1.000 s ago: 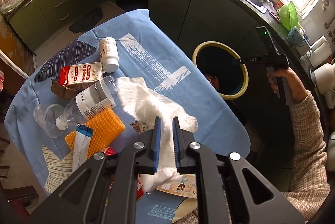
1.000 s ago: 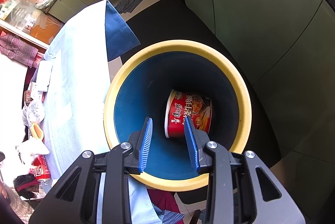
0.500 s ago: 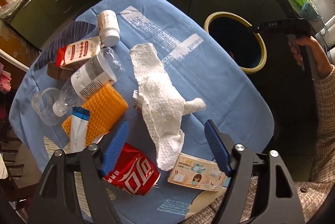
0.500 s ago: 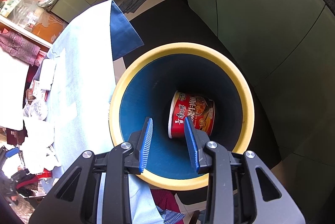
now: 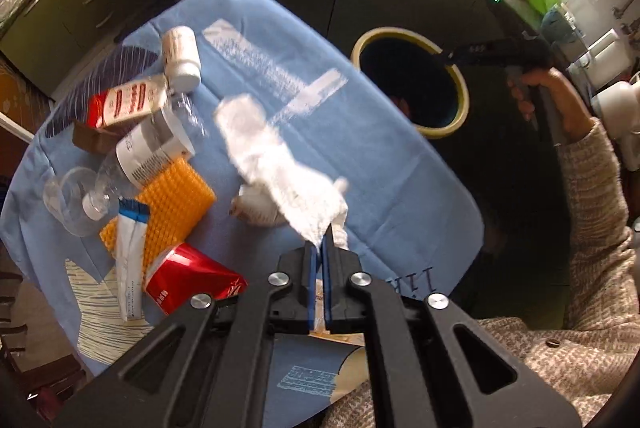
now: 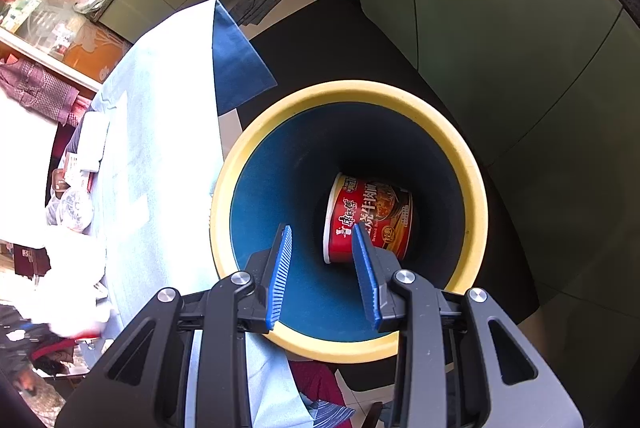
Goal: Collect trash
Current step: 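Lift the white tissue with the left gripper toward the bin, then lower the tissue into the bin and open the left gripper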
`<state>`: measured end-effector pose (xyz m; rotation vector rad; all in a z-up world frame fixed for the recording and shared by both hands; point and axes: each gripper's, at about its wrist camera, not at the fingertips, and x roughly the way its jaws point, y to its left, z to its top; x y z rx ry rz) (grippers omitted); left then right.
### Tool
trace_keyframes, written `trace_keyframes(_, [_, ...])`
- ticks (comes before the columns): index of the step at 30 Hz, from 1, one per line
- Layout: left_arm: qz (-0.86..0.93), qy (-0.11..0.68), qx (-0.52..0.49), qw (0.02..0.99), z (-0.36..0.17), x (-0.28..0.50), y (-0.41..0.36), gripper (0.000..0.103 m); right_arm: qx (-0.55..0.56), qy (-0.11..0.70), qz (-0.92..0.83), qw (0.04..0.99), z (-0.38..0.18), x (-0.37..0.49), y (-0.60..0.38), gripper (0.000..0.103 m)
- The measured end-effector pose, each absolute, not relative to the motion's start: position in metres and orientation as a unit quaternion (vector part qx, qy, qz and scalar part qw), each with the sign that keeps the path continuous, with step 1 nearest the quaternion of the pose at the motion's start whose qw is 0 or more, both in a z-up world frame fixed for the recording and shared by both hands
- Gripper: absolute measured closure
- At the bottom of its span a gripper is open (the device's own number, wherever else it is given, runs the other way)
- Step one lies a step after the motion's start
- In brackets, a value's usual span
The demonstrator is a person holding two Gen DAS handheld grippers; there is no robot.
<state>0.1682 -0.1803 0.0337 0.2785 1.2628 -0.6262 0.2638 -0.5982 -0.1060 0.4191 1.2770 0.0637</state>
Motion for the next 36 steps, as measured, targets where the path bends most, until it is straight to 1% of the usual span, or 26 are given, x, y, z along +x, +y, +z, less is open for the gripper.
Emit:
trace_keyframes(3, [-0.295, 0.54, 0.112, 0.78, 0.076, 0.17, -0.177, 0.101, 0.196, 0.589, 0.03, 0.783, -0.105, 0.262, -0.599, 0.07])
trace_keyframes(6, [-0.303, 0.511, 0.098, 0.799, 0.107, 0.169, -0.176, 0.101, 0.195, 0.589, 0.032, 0.784, -0.103, 0.26, -0.6, 0.07])
trace_keyframes(10, [-0.325, 0.491, 0.081, 0.804, 0.133, 0.171, -0.185, 0.101, 0.198, 0.586, 0.029, 0.785, -0.1, 0.259, -0.604, 0.07])
trace_keyframes(12, [-0.325, 0.46, 0.096, 0.821, 0.147, 0.167, -0.188, 0.101, 0.2, 0.585, 0.029, 0.786, -0.1, 0.257, -0.607, 0.07])
trace_keyframes(13, [-0.306, 0.457, 0.116, 0.827, 0.144, 0.169, -0.193, 0.101, 0.199, 0.586, 0.028, 0.785, -0.101, 0.257, -0.607, 0.07])
trace_keyframes(14, [-0.305, 0.482, 0.106, 0.815, 0.137, 0.176, -0.194, 0.101, 0.198, 0.587, 0.026, 0.784, -0.101, 0.256, -0.608, 0.07])
trace_keyframes(15, [-0.328, 0.502, 0.074, 0.797, 0.134, 0.181, -0.19, 0.101, 0.197, 0.587, 0.027, 0.785, -0.1, 0.256, -0.608, 0.07])
trace_keyframes(16, [-0.334, 0.492, 0.074, 0.801, 0.137, 0.182, -0.19, 0.101, 0.199, 0.585, 0.028, 0.786, -0.099, 0.255, -0.609, 0.07])
trace_keyframes(17, [-0.297, 0.453, 0.124, 0.831, 0.138, 0.179, -0.194, 0.101, 0.201, 0.584, 0.029, 0.786, -0.099, 0.255, -0.609, 0.07])
trace_keyframes(18, [-0.275, 0.458, 0.14, 0.833, 0.13, 0.186, -0.197, 0.101, 0.199, 0.585, 0.028, 0.786, -0.099, 0.255, -0.608, 0.07])
trace_keyframes(19, [-0.297, 0.506, 0.098, 0.804, 0.118, 0.196, -0.193, 0.101, 0.198, 0.584, 0.028, 0.786, -0.098, 0.256, -0.608, 0.07])
trace_keyframes(20, [-0.32, 0.518, 0.069, 0.79, 0.116, 0.2, -0.191, 0.101, 0.199, 0.583, 0.031, 0.787, -0.098, 0.255, -0.607, 0.07])
trace_keyframes(21, [-0.315, 0.491, 0.084, 0.808, 0.121, 0.197, -0.191, 0.101, 0.199, 0.581, 0.035, 0.788, -0.097, 0.254, -0.606, 0.07])
trace_keyframes(22, [-0.28, 0.447, 0.134, 0.839, 0.126, 0.192, -0.194, 0.101, 0.199, 0.582, 0.036, 0.788, -0.098, 0.254, -0.605, 0.07])
trace_keyframes(23, [-0.259, 0.441, 0.15, 0.846, 0.122, 0.196, -0.194, 0.101, 0.197, 0.584, 0.035, 0.787, -0.098, 0.254, -0.604, 0.07])
trace_keyframes(24, [-0.273, 0.484, 0.11, 0.824, 0.115, 0.207, -0.188, 0.101, 0.194, 0.585, 0.035, 0.787, -0.098, 0.254, -0.603, 0.07])
trace_keyframes(25, [-0.289, 0.499, 0.077, 0.813, 0.115, 0.212, -0.182, 0.101, 0.192, 0.585, 0.037, 0.787, -0.098, 0.254, -0.602, 0.07])
trace_keyframes(26, [-0.276, 0.467, 0.099, 0.835, 0.123, 0.208, -0.18, 0.101, 0.192, 0.584, 0.04, 0.787, -0.098, 0.254, -0.601, 0.07])
trace_keyframes(27, [-0.232, 0.422, 0.154, 0.863, 0.128, 0.201, -0.182, 0.101, 0.194, 0.584, 0.041, 0.787, -0.098, 0.254, -0.601, 0.07])
trace_keyframes(28, [-0.223, 0.429, 0.158, 0.861, 0.124, 0.205, -0.181, 0.101, 0.194, 0.585, 0.04, 0.787, -0.098, 0.255, -0.602, 0.07])
trace_keyframes(29, [-0.247, 0.475, 0.114, 0.837, 0.118, 0.213, -0.175, 0.101, 0.194, 0.585, 0.039, 0.787, -0.098, 0.256, -0.602, 0.07])
trace_keyframes(30, [-0.265, 0.485, 0.094, 0.828, 0.118, 0.214, -0.172, 0.101, 0.195, 0.584, 0.041, 0.787, -0.098, 0.256, -0.602, 0.07])
trace_keyframes(32, [-0.259, 0.447, 0.111, 0.849, 0.128, 0.203, -0.172, 0.101, 0.197, 0.583, 0.041, 0.787, -0.098, 0.257, -0.602, 0.07])
trace_keyframes(36, [-0.281, 0.436, 0.127, 0.845, 0.132, 0.192, -0.187, 0.101, 0.194, 0.584, 0.035, 0.787, -0.097, 0.257, -0.605, 0.07])
